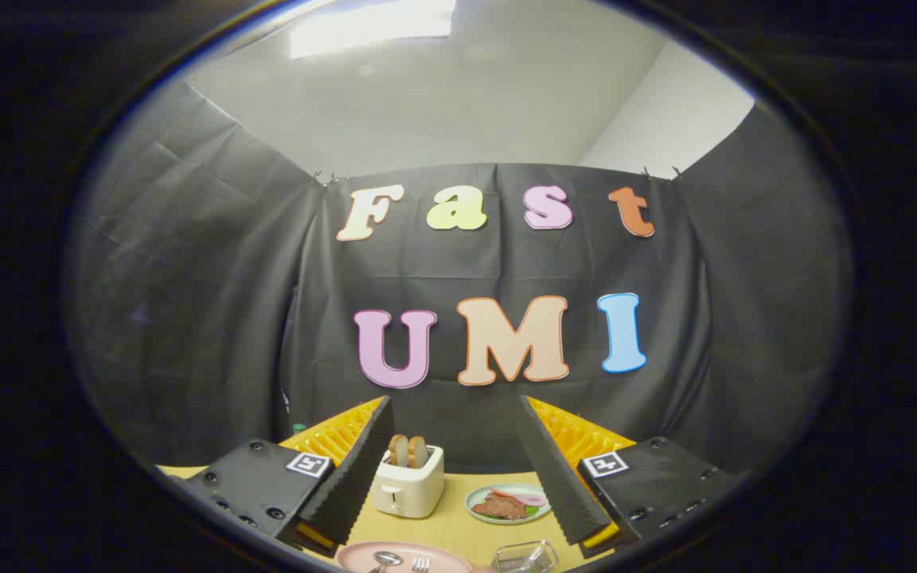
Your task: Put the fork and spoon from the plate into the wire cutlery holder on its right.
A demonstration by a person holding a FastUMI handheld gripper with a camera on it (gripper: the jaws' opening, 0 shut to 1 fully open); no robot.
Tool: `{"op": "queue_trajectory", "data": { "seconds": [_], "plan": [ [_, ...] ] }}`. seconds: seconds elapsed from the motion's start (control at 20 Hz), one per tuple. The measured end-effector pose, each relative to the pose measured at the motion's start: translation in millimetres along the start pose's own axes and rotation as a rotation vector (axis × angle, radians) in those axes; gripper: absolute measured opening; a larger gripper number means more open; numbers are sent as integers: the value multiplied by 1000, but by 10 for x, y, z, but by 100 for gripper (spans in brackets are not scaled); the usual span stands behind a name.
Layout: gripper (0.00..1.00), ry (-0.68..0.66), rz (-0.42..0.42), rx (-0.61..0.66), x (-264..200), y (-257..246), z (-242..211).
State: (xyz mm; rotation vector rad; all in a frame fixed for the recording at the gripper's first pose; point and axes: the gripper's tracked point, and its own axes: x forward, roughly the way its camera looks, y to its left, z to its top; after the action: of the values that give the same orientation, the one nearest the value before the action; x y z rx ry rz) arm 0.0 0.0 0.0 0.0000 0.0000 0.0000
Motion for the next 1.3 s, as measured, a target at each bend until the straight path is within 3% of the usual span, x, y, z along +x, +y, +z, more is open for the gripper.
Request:
{"op": "queue_trajectory", "data": {
  "seconds": [0.65,1.3],
  "plan": [
    [98,72,-31,-11,208,-115,-247],
    [98,174,34,-35,165,22,-665]
  ]
}}
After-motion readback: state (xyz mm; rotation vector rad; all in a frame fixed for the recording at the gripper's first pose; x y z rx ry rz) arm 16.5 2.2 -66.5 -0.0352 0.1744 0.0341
